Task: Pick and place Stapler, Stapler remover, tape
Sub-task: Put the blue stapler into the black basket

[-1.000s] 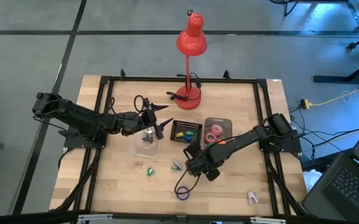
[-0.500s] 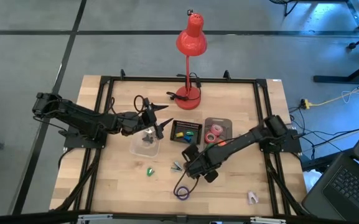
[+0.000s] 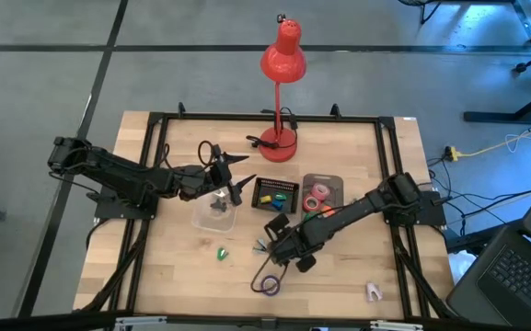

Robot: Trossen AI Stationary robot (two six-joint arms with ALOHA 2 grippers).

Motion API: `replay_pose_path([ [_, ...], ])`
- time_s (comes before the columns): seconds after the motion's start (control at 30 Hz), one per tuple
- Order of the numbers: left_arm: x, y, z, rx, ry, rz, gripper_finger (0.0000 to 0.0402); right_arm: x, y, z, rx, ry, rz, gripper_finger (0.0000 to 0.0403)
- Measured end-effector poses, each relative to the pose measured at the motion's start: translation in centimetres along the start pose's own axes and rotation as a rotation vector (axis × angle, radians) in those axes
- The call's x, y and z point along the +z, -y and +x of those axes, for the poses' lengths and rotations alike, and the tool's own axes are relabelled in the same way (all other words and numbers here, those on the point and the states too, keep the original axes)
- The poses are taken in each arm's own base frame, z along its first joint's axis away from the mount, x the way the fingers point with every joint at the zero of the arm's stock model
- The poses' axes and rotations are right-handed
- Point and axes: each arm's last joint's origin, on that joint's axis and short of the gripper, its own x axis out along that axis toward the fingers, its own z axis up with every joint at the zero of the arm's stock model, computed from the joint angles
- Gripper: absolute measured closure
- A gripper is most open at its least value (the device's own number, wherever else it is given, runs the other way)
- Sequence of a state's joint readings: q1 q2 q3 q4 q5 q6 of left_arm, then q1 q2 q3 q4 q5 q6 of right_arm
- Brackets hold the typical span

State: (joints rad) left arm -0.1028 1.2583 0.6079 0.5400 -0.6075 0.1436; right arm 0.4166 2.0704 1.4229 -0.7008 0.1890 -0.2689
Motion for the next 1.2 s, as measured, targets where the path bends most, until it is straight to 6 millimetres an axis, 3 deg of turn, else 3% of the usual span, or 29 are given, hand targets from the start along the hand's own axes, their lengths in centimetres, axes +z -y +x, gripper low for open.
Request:
replay_pose_path([
  [0.13, 0.0, 0.0, 0.0, -0.001, -0.003, 0.002, 0.0132, 0.7, 0.5, -0.9, -0.02, 0.036, 0.017, 0.0343],
  [0.33, -0.2, 0.0, 0.0, -0.003, -0.014, 0.01, 0.0132, 1.6, 0.9, -2.2, -0.016, 0.043, 0.102, 0.0343],
  [0.53, -0.2, 0.0, 0.0, -0.004, -0.017, 0.012, 0.0132, 2.4, 2.4, -4.8, -0.085, 0.005, 0.171, 0.0343],
  [0.77, -0.2, 0.0, 0.0, -0.006, -0.016, 0.008, 0.0132, 0.9, 7.7, -5.5, 0.173, 0.023, 0.439, 0.0343],
  [1.2, -0.2, 0.0, 0.0, -0.005, -0.016, 0.012, 0.0132, -4.8, 16.7, -4.4, 0.137, -0.002, 0.509, 0.0343],
])
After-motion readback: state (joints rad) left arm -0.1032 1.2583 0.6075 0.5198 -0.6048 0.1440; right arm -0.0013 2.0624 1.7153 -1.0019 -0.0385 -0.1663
